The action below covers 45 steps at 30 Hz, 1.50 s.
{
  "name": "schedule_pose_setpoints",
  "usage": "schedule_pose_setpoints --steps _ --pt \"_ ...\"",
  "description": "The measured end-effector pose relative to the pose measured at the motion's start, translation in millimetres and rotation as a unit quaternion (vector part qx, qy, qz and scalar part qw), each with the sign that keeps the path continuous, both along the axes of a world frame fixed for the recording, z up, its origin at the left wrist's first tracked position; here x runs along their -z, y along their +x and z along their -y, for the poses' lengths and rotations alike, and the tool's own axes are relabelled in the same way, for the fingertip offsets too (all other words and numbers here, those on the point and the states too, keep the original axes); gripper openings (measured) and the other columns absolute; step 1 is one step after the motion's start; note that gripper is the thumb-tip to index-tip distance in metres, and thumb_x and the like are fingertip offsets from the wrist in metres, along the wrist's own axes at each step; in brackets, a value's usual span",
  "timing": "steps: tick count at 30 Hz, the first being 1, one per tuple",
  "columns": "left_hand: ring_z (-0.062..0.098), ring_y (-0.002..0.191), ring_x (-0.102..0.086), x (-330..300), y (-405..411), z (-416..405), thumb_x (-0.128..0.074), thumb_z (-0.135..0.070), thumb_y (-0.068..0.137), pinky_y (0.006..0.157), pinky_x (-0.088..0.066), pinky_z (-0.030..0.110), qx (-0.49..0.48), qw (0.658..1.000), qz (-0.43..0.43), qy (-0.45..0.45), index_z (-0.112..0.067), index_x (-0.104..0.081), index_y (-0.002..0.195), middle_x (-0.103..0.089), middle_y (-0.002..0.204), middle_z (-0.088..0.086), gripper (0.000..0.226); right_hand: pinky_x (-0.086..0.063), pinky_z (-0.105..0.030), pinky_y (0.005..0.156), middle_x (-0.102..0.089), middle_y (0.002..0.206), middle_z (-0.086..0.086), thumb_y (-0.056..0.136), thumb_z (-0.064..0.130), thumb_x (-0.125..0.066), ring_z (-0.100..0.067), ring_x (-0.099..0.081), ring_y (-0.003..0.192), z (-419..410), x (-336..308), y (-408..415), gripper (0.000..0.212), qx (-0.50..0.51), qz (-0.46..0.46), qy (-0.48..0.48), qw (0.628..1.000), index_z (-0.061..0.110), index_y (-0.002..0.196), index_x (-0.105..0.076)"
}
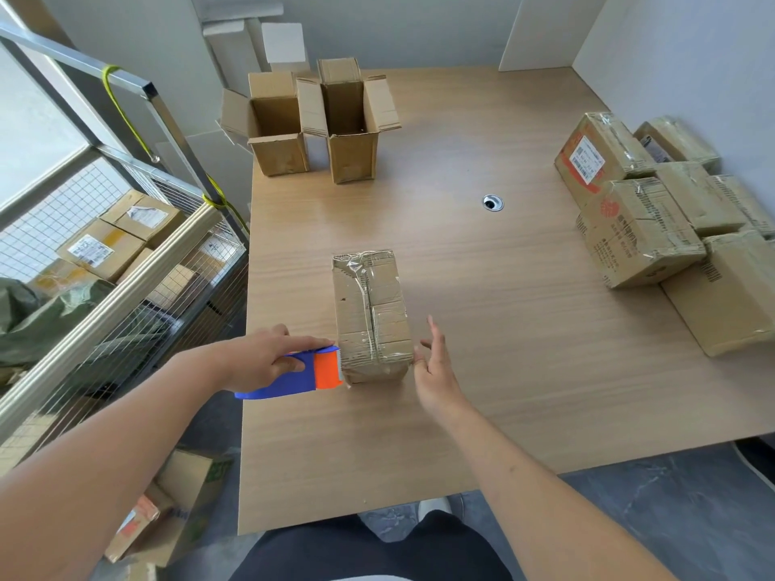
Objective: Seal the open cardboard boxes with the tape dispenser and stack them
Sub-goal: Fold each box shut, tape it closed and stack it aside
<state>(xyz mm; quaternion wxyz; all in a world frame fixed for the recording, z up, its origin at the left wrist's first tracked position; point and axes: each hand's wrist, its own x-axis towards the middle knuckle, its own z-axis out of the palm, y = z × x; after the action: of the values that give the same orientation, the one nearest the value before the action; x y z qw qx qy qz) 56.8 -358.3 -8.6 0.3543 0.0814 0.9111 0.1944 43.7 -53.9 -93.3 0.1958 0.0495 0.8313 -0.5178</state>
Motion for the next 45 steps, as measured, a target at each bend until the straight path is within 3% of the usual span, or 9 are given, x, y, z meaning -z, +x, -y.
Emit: schedule_pose_setpoints --steps 2,7,11,15,21,31,37,41,45 --pt "0.011 0.098 -0.049 -1.0 -0.6 -0.7 -0.041 -0.038 0.109 0.091 -0.039 0.033 0.001 1.000 0.002 0.001 -0.080 -0.015 0.137 -0.047 0.114 -0.006 0.057 -0.024 -0.027 0.116 -0.036 0.151 0.001 0.110 0.032 -0.036 -0.017 -0.034 0.143 -1.2 1.7 -2.2 0.050 -0.026 -0.003 0.030 0.999 0.038 0.158 -0.025" --pt "0.011 0.098 -0.049 4.1 1.6 -7.3 -0.041 -0.037 0.110 0.088 -0.036 0.031 -0.009 1.000 0.007 0.018 -0.075 -0.020 0.143 -0.047 0.116 -0.006 0.055 -0.035 -0.041 0.116 -0.046 0.152 0.001 0.109 0.036 -0.030 -0.018 -0.041 0.141 -2.2 -11.6 -7.3 0.044 -0.033 -0.229 0.146 0.962 0.027 0.150 -0.045" --pt "0.010 0.098 -0.049 10.7 5.5 -14.0 -0.042 -0.035 0.110 0.088 -0.036 0.031 -0.019 0.999 0.014 0.049 -0.072 -0.023 0.145 -0.048 0.114 -0.005 0.055 -0.014 -0.041 0.127 -0.013 0.171 -0.002 0.104 0.060 -0.034 -0.021 -0.011 0.157 7.1 -16.0 -20.3 0.064 -0.326 -0.384 0.255 0.825 0.033 0.161 -0.025" --pt "0.008 0.098 -0.051 17.6 11.7 -10.6 -0.043 -0.036 0.109 0.083 -0.038 0.025 -0.043 0.995 0.018 0.083 -0.073 -0.024 0.144 -0.048 0.114 -0.007 0.054 -0.030 -0.049 0.121 -0.027 0.167 -0.005 0.100 0.052 -0.056 -0.027 -0.030 0.152 13.0 -0.9 -23.0 0.061 -0.340 -0.477 0.325 0.743 0.036 0.156 -0.037" --pt "0.015 0.103 -0.055 30.7 41.9 9.0 -0.045 -0.036 0.109 0.098 -0.046 0.038 -0.078 0.985 0.026 0.150 -0.077 -0.021 0.141 -0.050 0.114 -0.013 0.057 -0.034 -0.047 0.119 -0.029 0.166 -0.001 0.098 0.051 -0.061 -0.024 -0.032 0.152 12.5 8.8 -25.5 0.064 -0.315 -0.507 0.341 0.726 0.039 0.156 -0.036" --pt "0.014 0.094 -0.054 35.6 43.6 19.6 -0.040 -0.042 0.109 0.090 -0.046 0.034 -0.055 0.993 0.002 0.107 -0.079 -0.015 0.141 -0.049 0.110 -0.010 0.055 -0.028 -0.046 0.123 -0.025 0.167 0.002 0.102 0.058 -0.045 -0.023 -0.027 0.153 16.0 -5.2 -22.2 0.058 -0.353 -0.429 0.353 0.753 0.042 0.156 -0.034" --pt "0.024 0.103 -0.051 74.2 78.4 45.3 -0.032 -0.047 0.109 0.092 -0.041 0.036 -0.006 0.989 -0.014 -0.145 -0.066 -0.022 0.150 -0.045 0.111 -0.001 0.047 -0.010 -0.045 0.127 0.000 0.171 0.009 0.104 0.057 -0.036 -0.018 -0.003 0.158 -0.6 -14.7 -29.2 0.062 -0.389 -0.343 0.347 0.781 0.048 0.160 -0.010" --pt "0.019 0.096 -0.053 79.7 113.8 77.6 -0.031 -0.044 0.110 0.094 -0.040 0.037 -0.157 0.986 0.029 -0.046 -0.067 -0.022 0.148 -0.046 0.102 -0.003 0.046 -0.009 -0.045 0.127 -0.003 0.170 0.009 0.105 0.055 -0.039 -0.020 -0.007 0.158 11.4 -12.3 -23.7 0.062 -0.376 -0.349 0.352 0.783 0.048 0.159 -0.011" --pt "0.016 0.090 -0.053 68.1 101.9 60.5 -0.034 -0.040 0.110 0.084 -0.040 0.034 -0.190 0.981 -0.020 0.032 -0.072 -0.020 0.143 -0.048 0.103 -0.001 0.048 -0.004 -0.043 0.127 -0.003 0.171 0.011 0.102 0.062 -0.035 -0.016 -0.003 0.158 17.7 -14.1 -20.1 0.062 -0.374 -0.342 0.328 0.797 0.052 0.158 -0.011"
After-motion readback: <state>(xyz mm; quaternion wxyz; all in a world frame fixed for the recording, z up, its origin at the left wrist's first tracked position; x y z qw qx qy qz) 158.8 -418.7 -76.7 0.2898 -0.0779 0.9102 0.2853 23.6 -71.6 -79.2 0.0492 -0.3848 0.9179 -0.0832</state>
